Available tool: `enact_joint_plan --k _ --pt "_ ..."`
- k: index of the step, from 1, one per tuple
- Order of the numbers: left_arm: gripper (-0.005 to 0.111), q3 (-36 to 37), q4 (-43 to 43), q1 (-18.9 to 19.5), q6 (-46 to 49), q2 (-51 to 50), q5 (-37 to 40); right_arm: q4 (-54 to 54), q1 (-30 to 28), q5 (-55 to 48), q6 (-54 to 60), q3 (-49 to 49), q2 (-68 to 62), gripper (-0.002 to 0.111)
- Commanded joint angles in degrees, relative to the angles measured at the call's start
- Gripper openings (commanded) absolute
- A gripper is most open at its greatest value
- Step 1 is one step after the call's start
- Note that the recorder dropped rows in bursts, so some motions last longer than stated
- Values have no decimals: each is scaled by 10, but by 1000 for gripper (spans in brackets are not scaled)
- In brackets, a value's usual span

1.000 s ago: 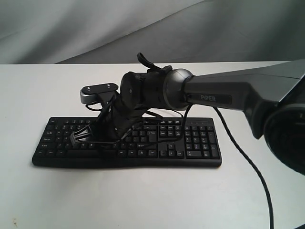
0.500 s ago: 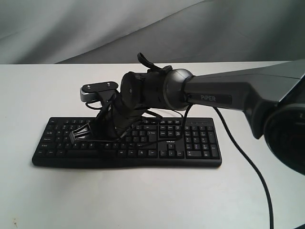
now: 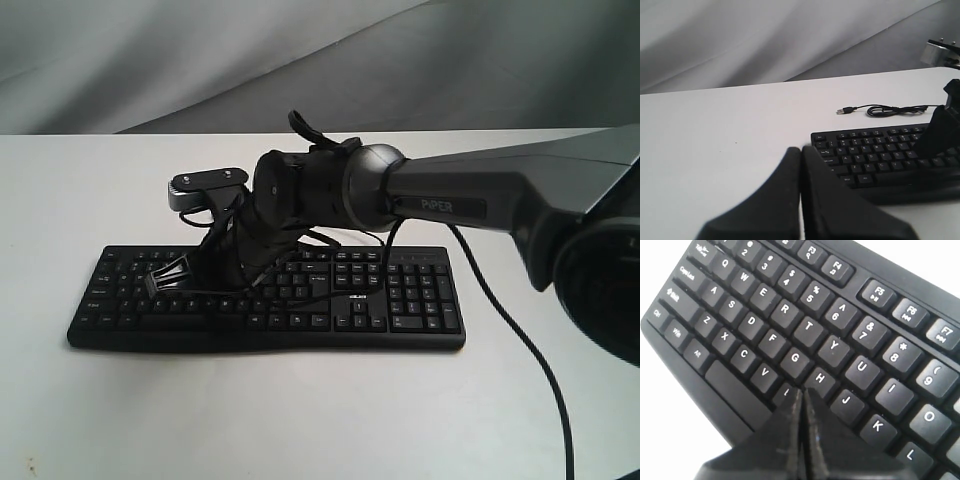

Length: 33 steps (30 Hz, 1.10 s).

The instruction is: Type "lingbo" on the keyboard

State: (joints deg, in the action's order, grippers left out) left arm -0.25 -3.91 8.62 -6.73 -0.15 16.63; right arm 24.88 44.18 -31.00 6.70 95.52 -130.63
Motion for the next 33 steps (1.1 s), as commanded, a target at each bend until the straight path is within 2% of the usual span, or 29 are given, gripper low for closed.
enact_joint_plan --k 1,13,33 --pt "0 2 5 1 -2 1 -3 -4 -1 3 -2 -1 -5 0" --pt "0 2 5 1 -2 1 -3 -20 -1 -7 -36 -1 -18 0" --pt "0 2 5 1 -2 1 -3 -14 -1 37 -8 -1 14 0"
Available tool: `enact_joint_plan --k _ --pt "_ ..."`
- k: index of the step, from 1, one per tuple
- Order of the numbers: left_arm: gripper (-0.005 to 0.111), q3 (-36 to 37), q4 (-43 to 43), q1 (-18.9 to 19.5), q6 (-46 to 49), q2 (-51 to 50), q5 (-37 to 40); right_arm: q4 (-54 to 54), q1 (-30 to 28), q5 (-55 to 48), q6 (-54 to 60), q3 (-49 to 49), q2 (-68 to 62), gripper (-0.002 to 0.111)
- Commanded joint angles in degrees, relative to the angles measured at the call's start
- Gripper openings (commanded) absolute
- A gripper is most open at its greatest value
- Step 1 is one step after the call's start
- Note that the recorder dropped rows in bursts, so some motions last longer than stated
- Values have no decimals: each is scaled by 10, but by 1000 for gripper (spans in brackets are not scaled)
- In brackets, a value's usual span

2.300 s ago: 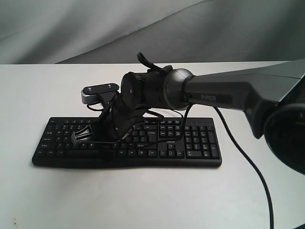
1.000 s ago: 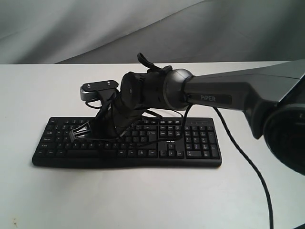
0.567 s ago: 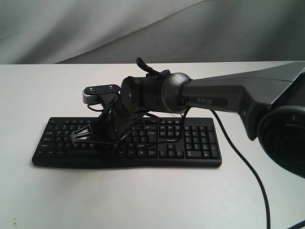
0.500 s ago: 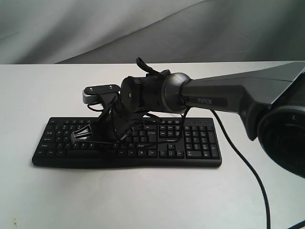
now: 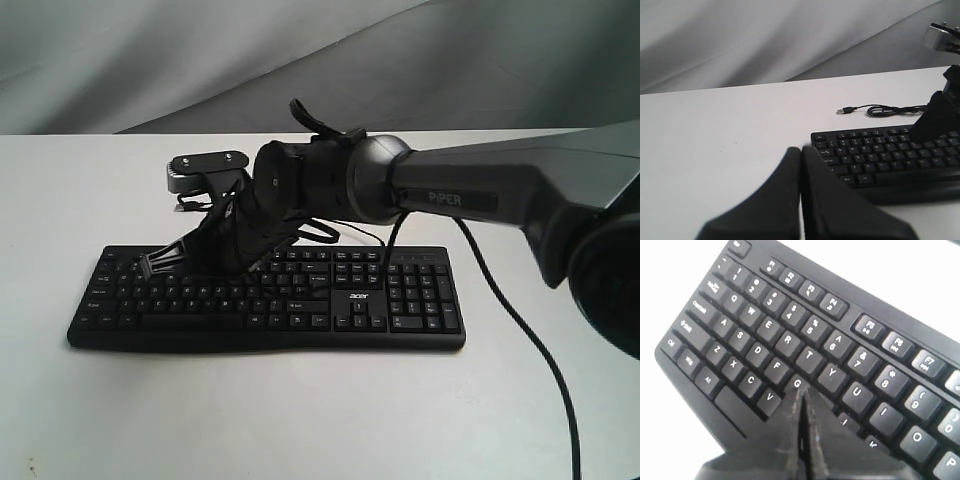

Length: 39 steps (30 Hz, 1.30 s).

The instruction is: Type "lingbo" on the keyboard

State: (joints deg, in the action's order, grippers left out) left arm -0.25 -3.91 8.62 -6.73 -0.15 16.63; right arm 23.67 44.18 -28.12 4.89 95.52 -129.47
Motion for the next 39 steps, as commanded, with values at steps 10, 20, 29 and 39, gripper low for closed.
enact_joint_plan --k 10,20,29,39 --pt "0 2 5 1 -2 1 -3 11 -1 21 29 -1 -1 0" --pt "0 2 5 1 -2 1 -3 20 -1 -7 47 38 -12 0" --pt "0 2 5 1 -2 1 -3 17 -1 -71 26 106 -59 0" --pt "0 2 5 1 -2 1 -3 15 -1 -74 38 106 -67 0"
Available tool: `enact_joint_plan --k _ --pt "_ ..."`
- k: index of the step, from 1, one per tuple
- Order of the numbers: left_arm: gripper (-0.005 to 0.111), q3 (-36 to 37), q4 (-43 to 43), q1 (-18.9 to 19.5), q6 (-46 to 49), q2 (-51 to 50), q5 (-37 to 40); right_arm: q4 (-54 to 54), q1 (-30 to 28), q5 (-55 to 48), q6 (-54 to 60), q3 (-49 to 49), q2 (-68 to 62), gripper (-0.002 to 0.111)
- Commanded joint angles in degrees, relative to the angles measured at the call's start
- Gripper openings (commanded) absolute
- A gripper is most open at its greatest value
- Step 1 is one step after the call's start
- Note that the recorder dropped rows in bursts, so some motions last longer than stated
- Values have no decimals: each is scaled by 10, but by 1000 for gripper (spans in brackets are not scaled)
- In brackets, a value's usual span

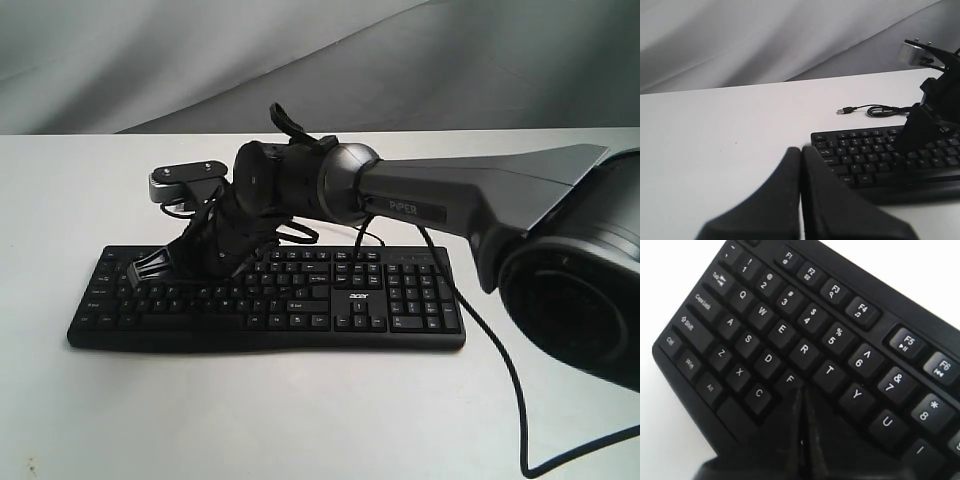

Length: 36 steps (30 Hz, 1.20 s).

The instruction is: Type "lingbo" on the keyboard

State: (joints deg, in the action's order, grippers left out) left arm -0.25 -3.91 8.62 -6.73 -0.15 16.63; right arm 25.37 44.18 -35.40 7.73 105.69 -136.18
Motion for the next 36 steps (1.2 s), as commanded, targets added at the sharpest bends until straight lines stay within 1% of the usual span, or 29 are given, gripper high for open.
enact_joint_plan --k 1,14,36 --pt "0 2 5 1 -2 1 -3 -2 -1 -1 10 4 -2 0" --pt "0 2 5 1 -2 1 -3 7 -1 16 34 4 -2 0" --pt "0 2 5 1 -2 1 -3 7 -1 32 35 4 -2 0"
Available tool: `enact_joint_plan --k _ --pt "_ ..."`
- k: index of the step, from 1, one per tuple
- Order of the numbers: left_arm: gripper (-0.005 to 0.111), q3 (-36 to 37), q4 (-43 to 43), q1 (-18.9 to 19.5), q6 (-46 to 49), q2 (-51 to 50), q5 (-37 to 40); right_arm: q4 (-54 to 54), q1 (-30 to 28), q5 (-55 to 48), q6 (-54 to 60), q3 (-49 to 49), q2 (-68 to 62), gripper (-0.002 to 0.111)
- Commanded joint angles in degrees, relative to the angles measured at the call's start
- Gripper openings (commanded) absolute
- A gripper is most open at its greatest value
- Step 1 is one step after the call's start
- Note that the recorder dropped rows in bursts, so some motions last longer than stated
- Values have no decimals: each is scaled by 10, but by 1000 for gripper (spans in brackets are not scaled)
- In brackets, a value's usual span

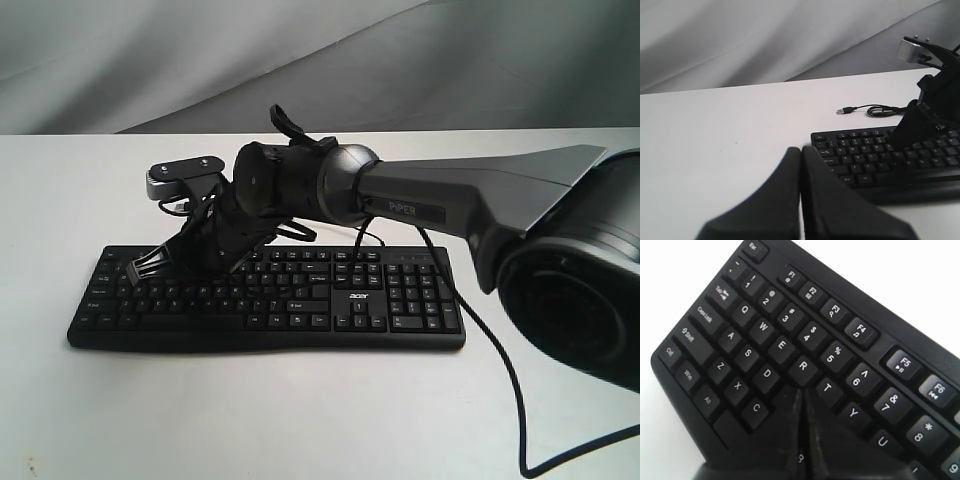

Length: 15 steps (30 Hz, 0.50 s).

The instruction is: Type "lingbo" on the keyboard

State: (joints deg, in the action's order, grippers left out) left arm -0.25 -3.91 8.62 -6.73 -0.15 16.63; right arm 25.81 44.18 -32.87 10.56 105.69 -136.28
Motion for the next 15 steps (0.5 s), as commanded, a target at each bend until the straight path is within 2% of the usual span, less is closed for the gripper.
enact_joint_plan --k 1,15 --pt "0 2 5 1 -2 1 -3 3 -1 7 6 4 -1 0" --pt "0 2 5 1 -2 1 -3 3 -1 6 4 4 -1 0"
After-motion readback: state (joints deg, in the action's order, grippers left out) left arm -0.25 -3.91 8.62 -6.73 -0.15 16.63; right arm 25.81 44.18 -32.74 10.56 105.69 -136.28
